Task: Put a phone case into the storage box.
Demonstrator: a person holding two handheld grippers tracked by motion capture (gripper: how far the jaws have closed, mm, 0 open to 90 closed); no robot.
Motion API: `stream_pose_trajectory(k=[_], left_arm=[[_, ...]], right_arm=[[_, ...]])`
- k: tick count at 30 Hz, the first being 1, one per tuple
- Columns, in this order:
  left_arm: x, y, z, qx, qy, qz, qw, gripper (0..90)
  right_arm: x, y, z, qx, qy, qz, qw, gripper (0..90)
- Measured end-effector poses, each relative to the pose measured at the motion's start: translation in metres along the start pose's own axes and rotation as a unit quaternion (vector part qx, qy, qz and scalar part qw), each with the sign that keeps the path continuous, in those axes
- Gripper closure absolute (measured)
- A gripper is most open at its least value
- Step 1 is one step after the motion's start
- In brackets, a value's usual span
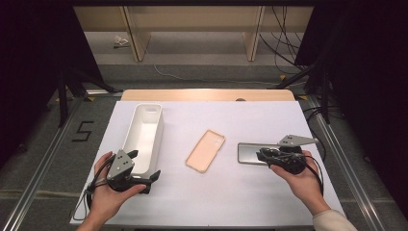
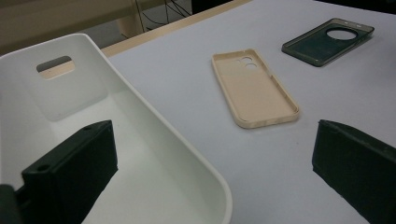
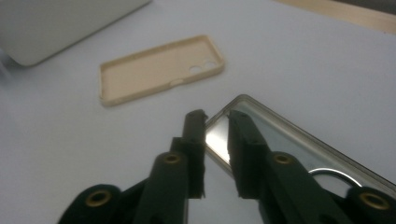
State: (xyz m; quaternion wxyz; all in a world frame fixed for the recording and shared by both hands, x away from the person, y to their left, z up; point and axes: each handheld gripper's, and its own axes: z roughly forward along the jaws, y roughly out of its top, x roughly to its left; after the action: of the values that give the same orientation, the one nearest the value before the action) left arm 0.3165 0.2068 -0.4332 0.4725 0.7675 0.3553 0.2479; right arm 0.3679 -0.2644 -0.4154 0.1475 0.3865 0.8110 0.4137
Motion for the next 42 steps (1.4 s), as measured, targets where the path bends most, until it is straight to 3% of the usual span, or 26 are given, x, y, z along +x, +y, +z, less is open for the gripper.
stream_pose_trajectory(k=[2,5,9,12,19,27,42], left_arm=[[0.000,0.000,0.000,0.001,0.000,-0.001,1.0000,0.0],[0.000,0.000,0.000,0.000,-0.001,0.001,1.0000,0.0],[0.000,0.000,0.000,-0.001,0.000,-0.001,1.0000,0.0],[0.000,0.000,0.000,-0.002,-0.001,-0.002,1.0000,0.0],[0.000,0.000,0.000,-0.002,-0.001,-0.002,1.0000,0.0],[0.000,0.000,0.000,-0.002,-0.001,-0.002,1.0000,0.0],[0.000,0.000,0.000,-0.001,-0.002,-0.002,1.0000,0.0]], right_arm=[[0.000,0.001,0.004,0.011,-0.002,-0.002,0.9999,85.0],[0.001,0.007,0.025,0.054,-0.004,-0.002,0.9985,90.0],[0.001,0.013,0.042,0.078,-0.002,0.001,0.9970,90.0],[-0.002,0.017,0.061,0.109,-0.007,0.007,0.9940,90.0],[-0.005,0.018,0.083,0.149,-0.015,0.021,0.9885,90.0],[-0.007,0.018,0.097,0.178,-0.023,0.028,0.9833,90.0],[-0.005,0.017,0.098,0.214,-0.026,0.033,0.9758,90.0]])
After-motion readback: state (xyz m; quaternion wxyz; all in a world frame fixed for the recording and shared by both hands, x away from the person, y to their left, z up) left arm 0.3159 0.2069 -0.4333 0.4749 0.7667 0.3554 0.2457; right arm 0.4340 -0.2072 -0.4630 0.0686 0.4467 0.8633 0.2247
